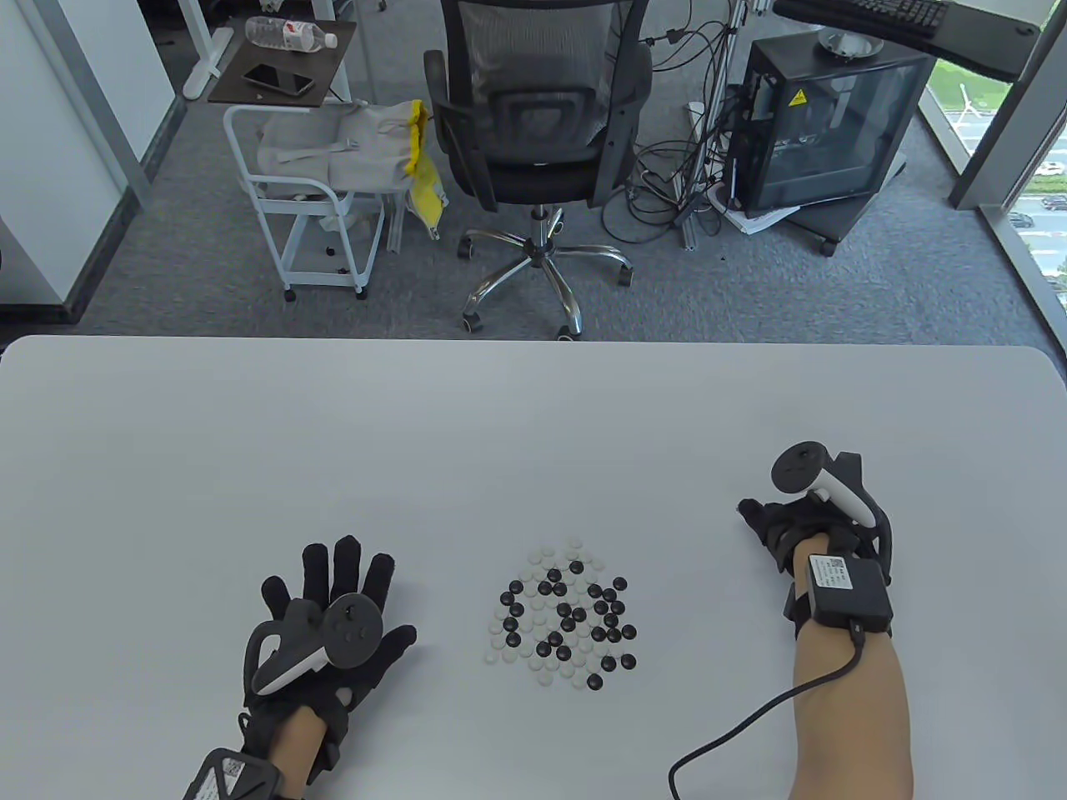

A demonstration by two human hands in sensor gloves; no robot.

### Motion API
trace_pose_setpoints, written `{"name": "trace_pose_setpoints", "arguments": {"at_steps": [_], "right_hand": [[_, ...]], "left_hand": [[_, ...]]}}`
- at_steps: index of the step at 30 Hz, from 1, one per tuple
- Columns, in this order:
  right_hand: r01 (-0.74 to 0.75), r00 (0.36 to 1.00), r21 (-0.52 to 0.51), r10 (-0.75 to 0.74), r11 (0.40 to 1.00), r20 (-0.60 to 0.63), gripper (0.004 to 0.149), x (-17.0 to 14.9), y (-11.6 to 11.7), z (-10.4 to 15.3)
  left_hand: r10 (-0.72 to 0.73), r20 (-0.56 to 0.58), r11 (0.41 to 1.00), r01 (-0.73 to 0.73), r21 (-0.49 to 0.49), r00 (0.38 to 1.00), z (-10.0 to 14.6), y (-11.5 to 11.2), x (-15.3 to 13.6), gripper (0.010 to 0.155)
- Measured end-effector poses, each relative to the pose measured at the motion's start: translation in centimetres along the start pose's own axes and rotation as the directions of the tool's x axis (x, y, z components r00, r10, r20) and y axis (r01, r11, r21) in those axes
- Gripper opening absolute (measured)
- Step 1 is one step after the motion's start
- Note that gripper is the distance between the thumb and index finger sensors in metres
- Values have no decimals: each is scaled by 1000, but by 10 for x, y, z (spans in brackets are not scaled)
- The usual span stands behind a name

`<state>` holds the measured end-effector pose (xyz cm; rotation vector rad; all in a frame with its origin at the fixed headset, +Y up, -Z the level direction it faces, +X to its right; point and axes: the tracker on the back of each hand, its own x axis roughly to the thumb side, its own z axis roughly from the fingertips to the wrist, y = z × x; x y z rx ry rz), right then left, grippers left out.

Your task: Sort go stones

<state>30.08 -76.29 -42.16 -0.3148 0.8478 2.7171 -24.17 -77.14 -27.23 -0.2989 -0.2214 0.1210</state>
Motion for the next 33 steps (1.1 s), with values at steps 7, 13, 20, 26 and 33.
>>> {"name": "trace_pose_setpoints", "arguments": {"at_steps": [7,13,20,26,33], "right_hand": [[3,1000,10,-3,1000,-21,73,-4,-4,3],[9,990,65,-18,998,139,72,28,-8,15],[-172,888,209,60,963,456,70,98,21,40],[-277,808,229,97,933,581,70,138,48,53],[-329,809,254,134,910,572,69,143,69,42]], "left_hand": [[5,-2,1000,-5,1,1000,0,0,0,85],[2,-1,1000,-2,-1,1000,-1,0,0,85],[-8,0,1000,8,-6,1000,-2,-1,1,85],[-8,-2,1000,8,-9,1000,-1,-1,2,85],[3,-1,1000,-3,-1,1000,0,0,0,85]]}}
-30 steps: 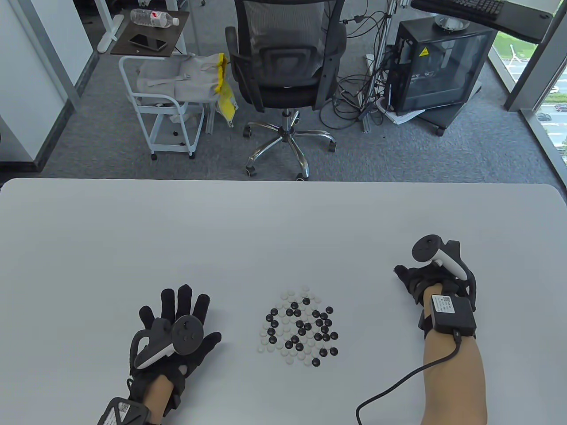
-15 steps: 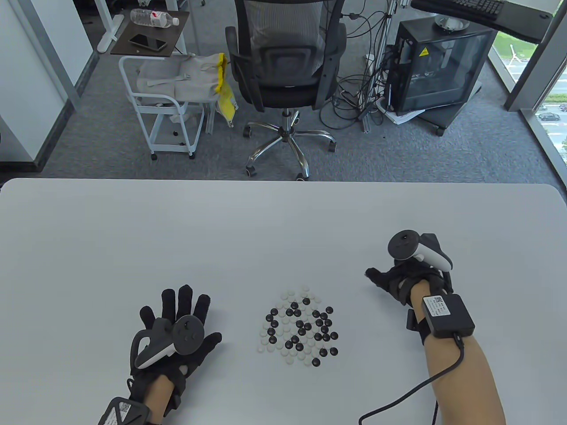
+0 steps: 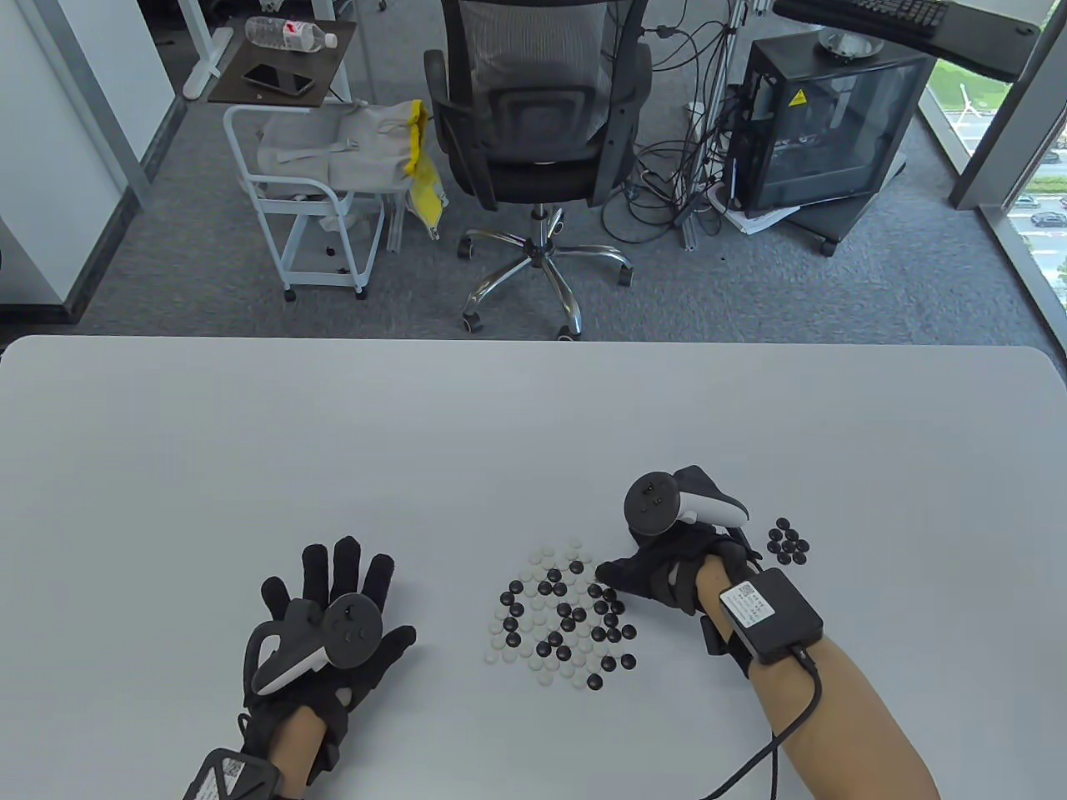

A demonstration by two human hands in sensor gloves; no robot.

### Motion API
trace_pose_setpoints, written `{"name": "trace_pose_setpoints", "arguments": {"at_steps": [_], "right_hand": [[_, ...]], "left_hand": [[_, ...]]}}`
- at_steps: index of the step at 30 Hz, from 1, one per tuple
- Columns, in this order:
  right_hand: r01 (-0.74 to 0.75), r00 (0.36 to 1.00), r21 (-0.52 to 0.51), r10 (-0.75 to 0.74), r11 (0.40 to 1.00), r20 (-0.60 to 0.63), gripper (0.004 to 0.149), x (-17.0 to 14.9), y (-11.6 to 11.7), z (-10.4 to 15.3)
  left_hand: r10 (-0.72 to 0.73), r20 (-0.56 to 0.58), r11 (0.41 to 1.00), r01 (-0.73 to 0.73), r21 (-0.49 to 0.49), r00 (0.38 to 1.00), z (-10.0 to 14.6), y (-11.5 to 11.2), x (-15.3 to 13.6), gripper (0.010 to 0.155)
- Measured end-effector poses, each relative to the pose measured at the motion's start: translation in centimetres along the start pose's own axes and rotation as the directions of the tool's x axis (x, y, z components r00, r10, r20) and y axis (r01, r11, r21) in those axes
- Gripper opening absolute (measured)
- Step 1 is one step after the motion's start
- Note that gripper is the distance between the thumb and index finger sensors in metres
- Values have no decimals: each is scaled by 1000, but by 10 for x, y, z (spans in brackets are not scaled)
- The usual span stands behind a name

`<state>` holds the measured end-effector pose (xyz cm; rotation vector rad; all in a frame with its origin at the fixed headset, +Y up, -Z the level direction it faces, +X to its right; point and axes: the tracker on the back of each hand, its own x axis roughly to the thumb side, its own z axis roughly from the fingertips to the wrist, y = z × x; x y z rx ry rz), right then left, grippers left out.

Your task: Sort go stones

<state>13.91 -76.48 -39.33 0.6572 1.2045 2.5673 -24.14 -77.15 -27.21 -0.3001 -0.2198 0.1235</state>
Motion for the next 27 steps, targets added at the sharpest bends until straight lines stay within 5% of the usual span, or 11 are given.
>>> {"name": "trace_pose_setpoints", "arguments": {"at_steps": [15,27], "right_hand": [[102,892,-250,-200,963,-405,70,-101,-29,35],[97,834,-340,-262,935,-485,70,-135,-25,54]], "left_hand": [[7,0,1000,-7,12,1000,1,1,-3,85],[6,-3,1000,-6,4,1000,0,0,-3,85]]}}
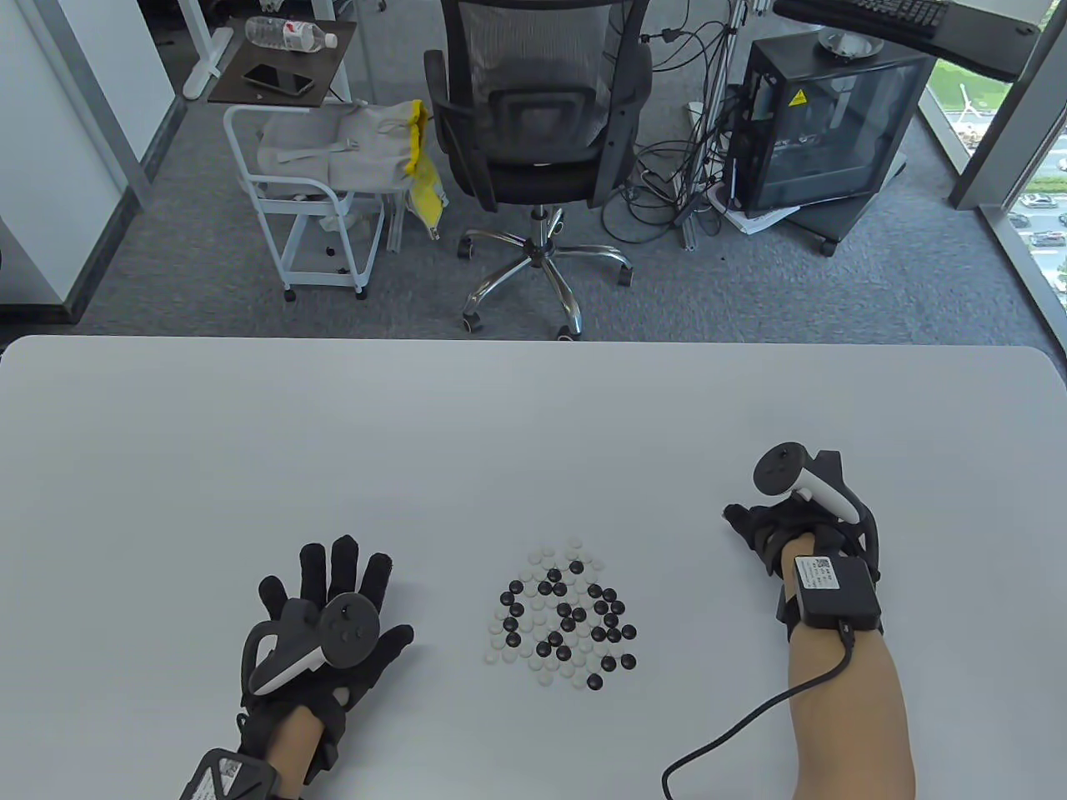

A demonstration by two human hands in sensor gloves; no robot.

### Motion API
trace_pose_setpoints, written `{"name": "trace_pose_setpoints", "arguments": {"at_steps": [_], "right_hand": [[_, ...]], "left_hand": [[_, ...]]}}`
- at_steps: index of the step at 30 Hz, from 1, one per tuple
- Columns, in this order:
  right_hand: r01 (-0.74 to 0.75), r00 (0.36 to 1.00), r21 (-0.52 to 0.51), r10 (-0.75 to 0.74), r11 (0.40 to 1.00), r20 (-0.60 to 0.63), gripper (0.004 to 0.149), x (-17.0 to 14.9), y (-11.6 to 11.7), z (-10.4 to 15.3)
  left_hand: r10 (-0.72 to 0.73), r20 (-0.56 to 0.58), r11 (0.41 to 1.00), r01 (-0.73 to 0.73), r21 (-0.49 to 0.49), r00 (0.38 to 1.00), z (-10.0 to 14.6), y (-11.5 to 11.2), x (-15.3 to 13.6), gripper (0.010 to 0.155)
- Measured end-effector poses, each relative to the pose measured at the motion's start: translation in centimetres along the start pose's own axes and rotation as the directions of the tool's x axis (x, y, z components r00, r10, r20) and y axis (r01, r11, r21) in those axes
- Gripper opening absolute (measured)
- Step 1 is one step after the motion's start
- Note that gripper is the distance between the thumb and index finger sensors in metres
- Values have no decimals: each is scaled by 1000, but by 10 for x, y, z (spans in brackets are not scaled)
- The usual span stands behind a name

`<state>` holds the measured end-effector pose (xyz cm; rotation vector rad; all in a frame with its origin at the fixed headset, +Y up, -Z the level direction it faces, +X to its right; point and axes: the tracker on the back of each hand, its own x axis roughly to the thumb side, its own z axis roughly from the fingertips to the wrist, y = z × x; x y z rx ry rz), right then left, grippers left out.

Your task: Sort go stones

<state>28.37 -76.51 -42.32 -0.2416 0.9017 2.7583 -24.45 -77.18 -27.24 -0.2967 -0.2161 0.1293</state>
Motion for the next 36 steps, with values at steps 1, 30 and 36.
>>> {"name": "trace_pose_setpoints", "arguments": {"at_steps": [1,30,36], "right_hand": [[-4,1000,-7,4,1000,-4,70,-2,0,0],[-263,792,202,91,943,604,70,138,54,60],[-270,797,230,83,935,599,70,143,68,51]], "left_hand": [[0,1,1000,0,1,1000,0,0,0,85],[-16,4,1000,16,-5,1000,-1,-1,3,85],[-9,4,1000,9,1,1000,-1,-1,2,85]]}}
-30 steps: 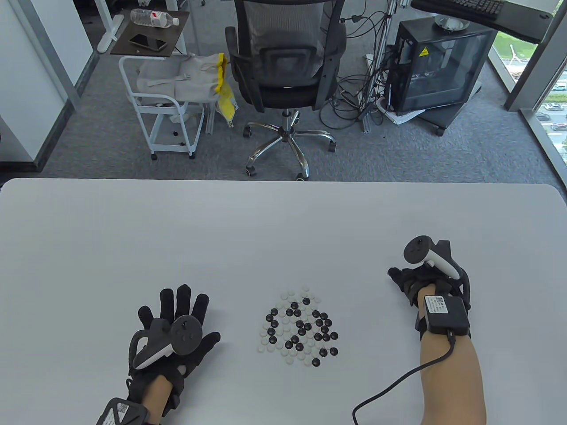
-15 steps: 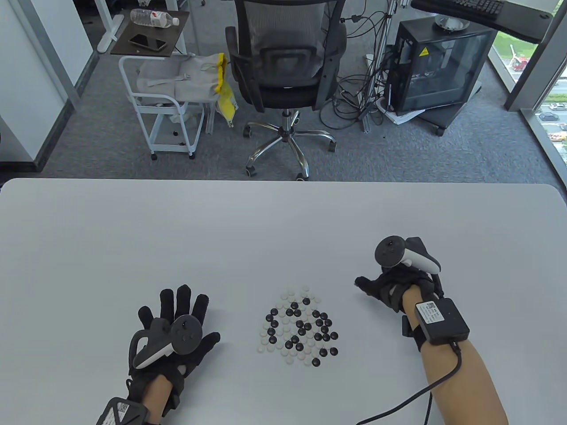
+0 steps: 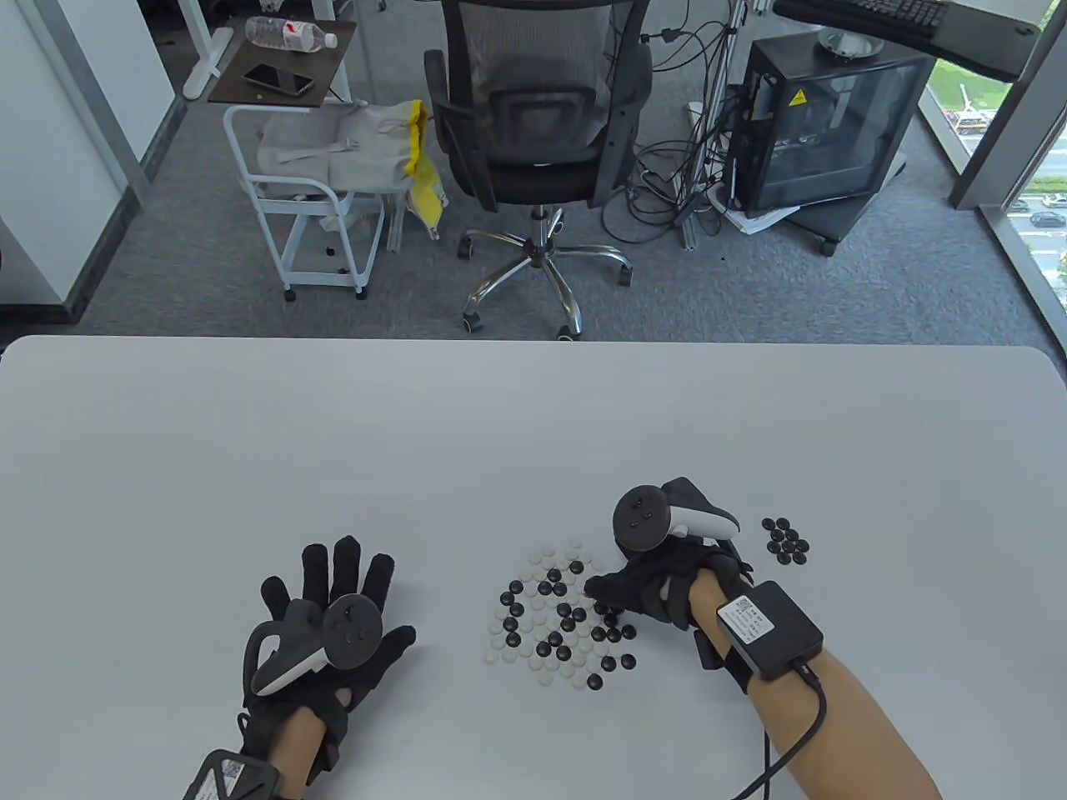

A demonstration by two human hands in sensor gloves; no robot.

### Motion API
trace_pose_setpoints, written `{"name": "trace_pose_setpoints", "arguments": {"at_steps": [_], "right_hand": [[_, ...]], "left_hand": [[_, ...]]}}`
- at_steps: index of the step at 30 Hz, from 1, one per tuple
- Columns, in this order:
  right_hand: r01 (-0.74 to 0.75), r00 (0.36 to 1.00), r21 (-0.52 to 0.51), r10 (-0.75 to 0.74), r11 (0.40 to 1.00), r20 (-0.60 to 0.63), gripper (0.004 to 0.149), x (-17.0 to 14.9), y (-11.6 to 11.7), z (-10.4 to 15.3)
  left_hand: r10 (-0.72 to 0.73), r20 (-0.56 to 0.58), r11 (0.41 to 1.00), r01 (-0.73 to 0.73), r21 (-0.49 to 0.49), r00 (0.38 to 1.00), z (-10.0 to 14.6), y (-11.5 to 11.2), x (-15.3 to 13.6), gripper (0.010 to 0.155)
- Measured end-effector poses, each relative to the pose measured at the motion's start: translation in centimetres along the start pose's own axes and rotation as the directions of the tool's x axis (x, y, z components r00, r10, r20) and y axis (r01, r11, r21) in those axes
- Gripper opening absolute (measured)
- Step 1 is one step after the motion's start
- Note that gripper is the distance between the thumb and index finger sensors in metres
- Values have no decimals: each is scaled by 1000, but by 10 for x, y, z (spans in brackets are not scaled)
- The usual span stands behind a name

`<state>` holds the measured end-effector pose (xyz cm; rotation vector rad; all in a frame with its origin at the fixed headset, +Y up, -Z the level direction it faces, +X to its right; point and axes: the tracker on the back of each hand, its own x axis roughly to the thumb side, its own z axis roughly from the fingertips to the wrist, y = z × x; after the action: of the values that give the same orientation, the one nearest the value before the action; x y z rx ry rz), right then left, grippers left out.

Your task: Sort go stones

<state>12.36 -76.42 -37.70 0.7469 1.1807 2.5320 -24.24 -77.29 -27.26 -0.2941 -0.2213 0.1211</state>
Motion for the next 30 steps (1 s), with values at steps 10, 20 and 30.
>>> {"name": "trace_pose_setpoints", "arguments": {"at_steps": [10,20,30], "right_hand": [[55,972,-94,-75,994,-221,70,-50,-21,19],[85,878,-233,-184,969,-442,71,-113,-33,52],[108,844,-286,-240,952,-479,71,-137,-30,64]], "left_hand": [[11,-4,1000,-11,0,1000,1,0,-3,85],[6,-1,1000,-6,-3,1000,0,0,-3,85],[3,-4,1000,-3,-11,1000,0,-1,-2,85]]}}
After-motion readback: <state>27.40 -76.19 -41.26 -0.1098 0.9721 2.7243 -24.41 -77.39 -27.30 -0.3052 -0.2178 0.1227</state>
